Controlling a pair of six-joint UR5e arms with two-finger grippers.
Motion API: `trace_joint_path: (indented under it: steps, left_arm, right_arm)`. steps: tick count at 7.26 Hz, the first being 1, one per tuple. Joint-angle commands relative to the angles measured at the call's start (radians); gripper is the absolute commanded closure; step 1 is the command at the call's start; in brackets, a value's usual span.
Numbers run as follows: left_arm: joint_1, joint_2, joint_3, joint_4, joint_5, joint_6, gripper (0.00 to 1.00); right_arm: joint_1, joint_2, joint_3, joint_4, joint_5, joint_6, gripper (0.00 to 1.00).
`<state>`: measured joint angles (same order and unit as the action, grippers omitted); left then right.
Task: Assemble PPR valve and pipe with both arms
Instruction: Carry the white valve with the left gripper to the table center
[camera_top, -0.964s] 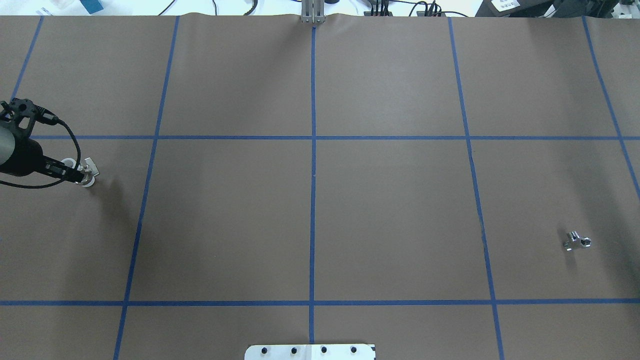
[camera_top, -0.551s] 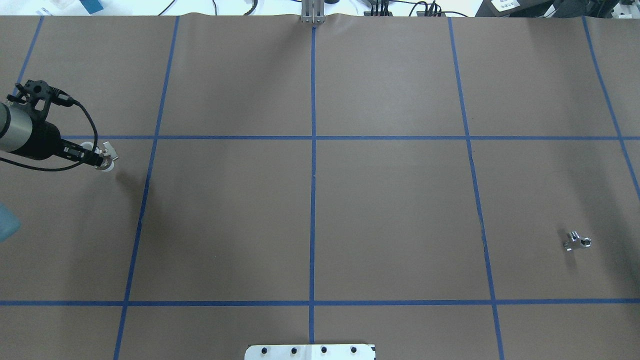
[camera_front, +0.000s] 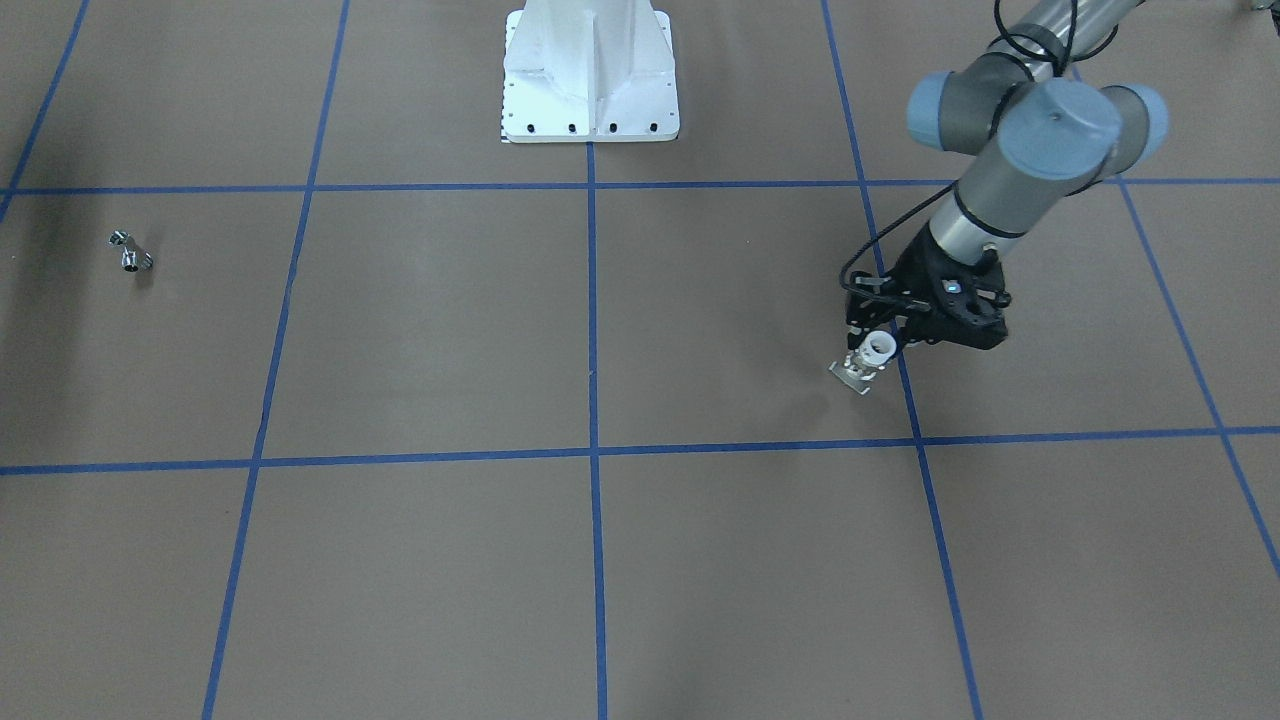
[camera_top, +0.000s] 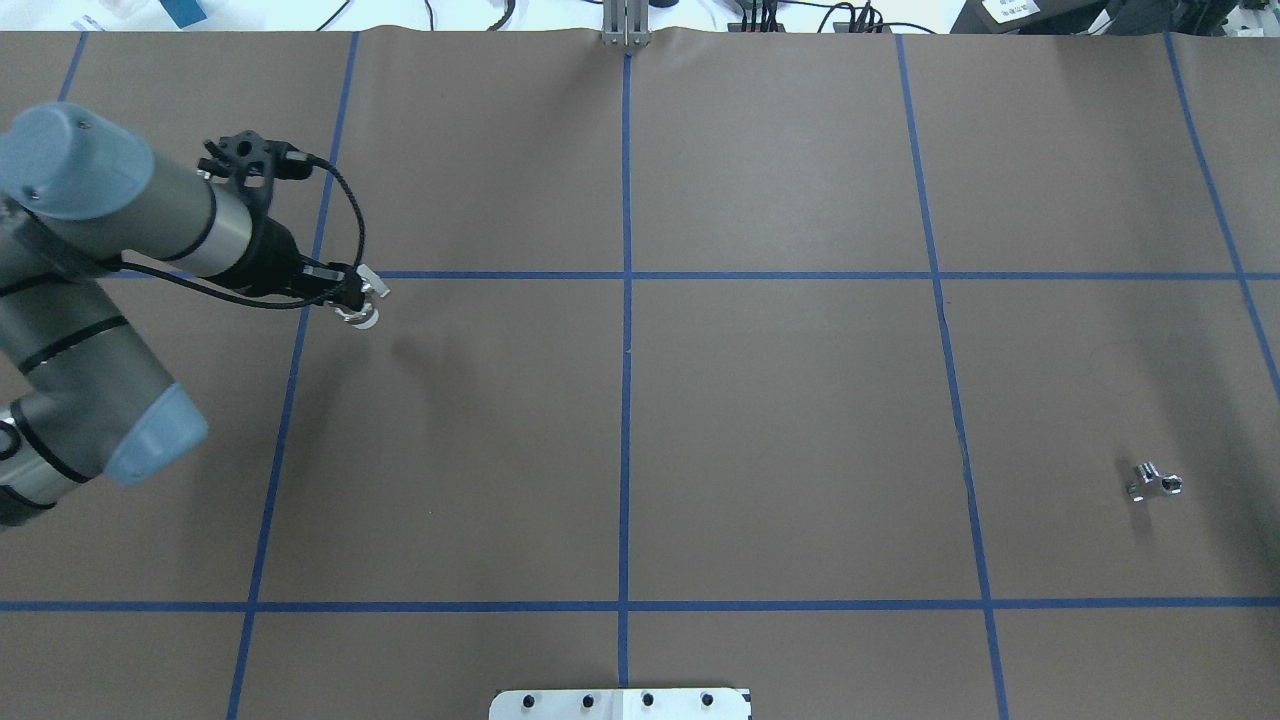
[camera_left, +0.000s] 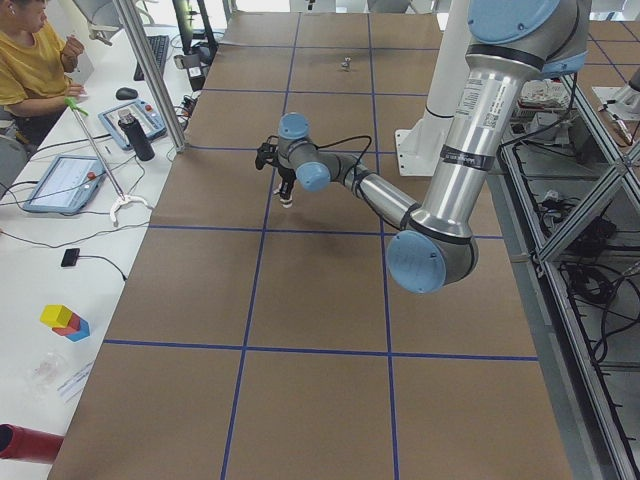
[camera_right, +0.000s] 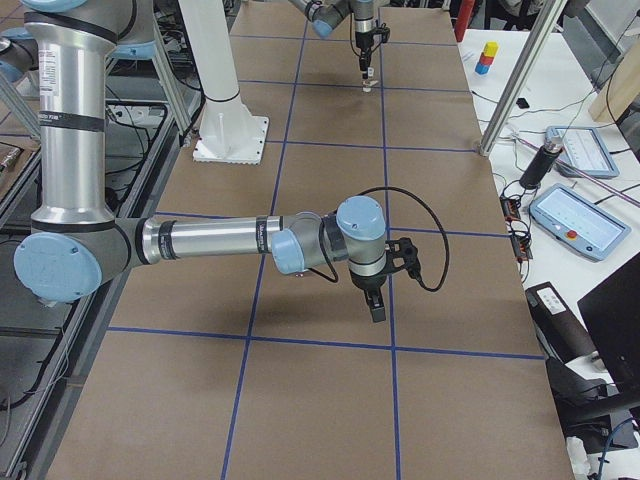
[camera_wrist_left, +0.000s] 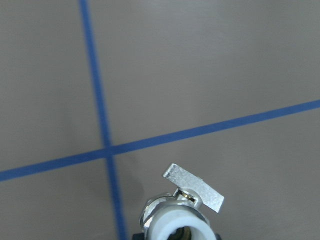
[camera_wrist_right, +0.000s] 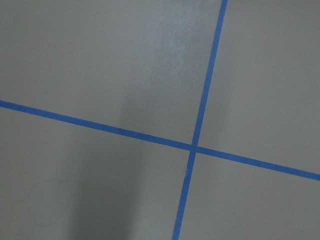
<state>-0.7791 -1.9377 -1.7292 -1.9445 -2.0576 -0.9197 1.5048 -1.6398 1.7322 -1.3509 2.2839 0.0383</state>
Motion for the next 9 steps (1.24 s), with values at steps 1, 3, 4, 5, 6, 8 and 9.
trace_joint_path:
  steps: [1, 3, 4, 5, 6, 8, 9]
  left_arm:
    - [0.136, -0.181, 0.003, 0.158, 0.089, -0.179, 1.00]
    - [0.217, -0.355, 0.093, 0.225, 0.163, -0.301, 1.00]
    - [0.237, -0.435, 0.179, 0.223, 0.198, -0.329, 1.00]
    - [0.254, -0.482, 0.233, 0.219, 0.205, -0.346, 1.00]
    - [0.262, -0.484, 0.243, 0.217, 0.205, -0.346, 0.93]
    - [0.279, -0.484, 0.243, 0.217, 0.206, -0.344, 0.85]
    - [0.284, -0.484, 0.243, 0.214, 0.206, -0.343, 0.78]
  right_arm:
    - [0.000, -0.002, 0.000, -0.001, 0.000, 0.000, 0.00]
    - [0.000, -0.005, 0.000, -0.001, 0.002, 0.000, 0.00]
    - [0.000, -0.006, 0.000, -0.001, 0.002, 0.000, 0.00]
    - [0.000, -0.009, 0.000, 0.001, 0.003, 0.000, 0.00]
    - [0.000, -0.011, 0.000, 0.001, 0.003, 0.000, 0.00]
    - [0.000, -0.012, 0.000, 0.001, 0.003, 0.000, 0.00]
    - [0.000, -0.012, 0.000, 0.001, 0.002, 0.000, 0.00]
